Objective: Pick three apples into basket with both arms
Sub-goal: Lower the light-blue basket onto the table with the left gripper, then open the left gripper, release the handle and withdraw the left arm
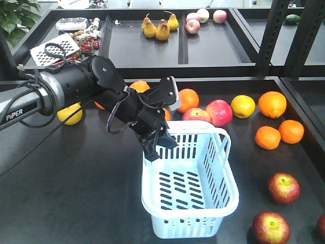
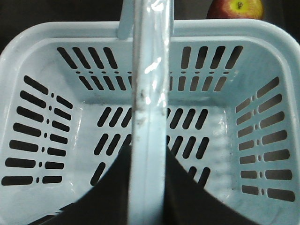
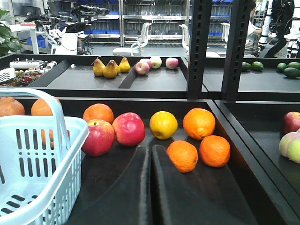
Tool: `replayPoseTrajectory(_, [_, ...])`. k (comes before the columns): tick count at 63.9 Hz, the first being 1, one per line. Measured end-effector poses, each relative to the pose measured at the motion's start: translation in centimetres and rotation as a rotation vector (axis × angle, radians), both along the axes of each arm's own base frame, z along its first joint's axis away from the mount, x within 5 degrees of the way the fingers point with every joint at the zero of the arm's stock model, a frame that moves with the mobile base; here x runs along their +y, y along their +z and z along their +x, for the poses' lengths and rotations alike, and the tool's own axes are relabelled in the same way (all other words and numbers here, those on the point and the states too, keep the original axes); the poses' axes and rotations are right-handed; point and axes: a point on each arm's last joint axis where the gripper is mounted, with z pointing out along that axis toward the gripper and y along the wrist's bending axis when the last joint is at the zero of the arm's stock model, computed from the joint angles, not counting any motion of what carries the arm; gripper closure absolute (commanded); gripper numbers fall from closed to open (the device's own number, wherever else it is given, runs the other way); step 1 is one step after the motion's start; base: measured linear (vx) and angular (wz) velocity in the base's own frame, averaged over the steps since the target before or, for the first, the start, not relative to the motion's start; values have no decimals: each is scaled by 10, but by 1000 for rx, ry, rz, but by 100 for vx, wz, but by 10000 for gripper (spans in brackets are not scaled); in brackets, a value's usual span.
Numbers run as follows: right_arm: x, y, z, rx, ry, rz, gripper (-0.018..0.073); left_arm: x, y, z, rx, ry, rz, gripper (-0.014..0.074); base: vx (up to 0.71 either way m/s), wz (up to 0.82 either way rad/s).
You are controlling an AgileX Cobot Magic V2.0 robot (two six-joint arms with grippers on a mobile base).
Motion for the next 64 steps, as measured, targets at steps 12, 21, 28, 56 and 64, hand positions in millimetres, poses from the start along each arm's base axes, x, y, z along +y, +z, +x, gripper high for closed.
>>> replayPoseTrajectory(12, [0,0,0,0,0,0,565,1,-1,0,-8,-4,15,596,0,0])
replayPoseTrajectory(21, [0,0,0,0,0,0,565,2,-2,1,-18,-10,34,592,0,0])
replayPoseTrajectory(28, [0,0,0,0,0,0,565,2,-2,1,-18,-10,35,589,0,0])
replayPoseTrajectory(56, [0,0,0,0,0,0,565,3,-2,1,1,15,35,403,0,0])
replayPoseTrajectory(64, [0,0,0,0,0,0,565,3,-2,1,22,44,35,262,0,0])
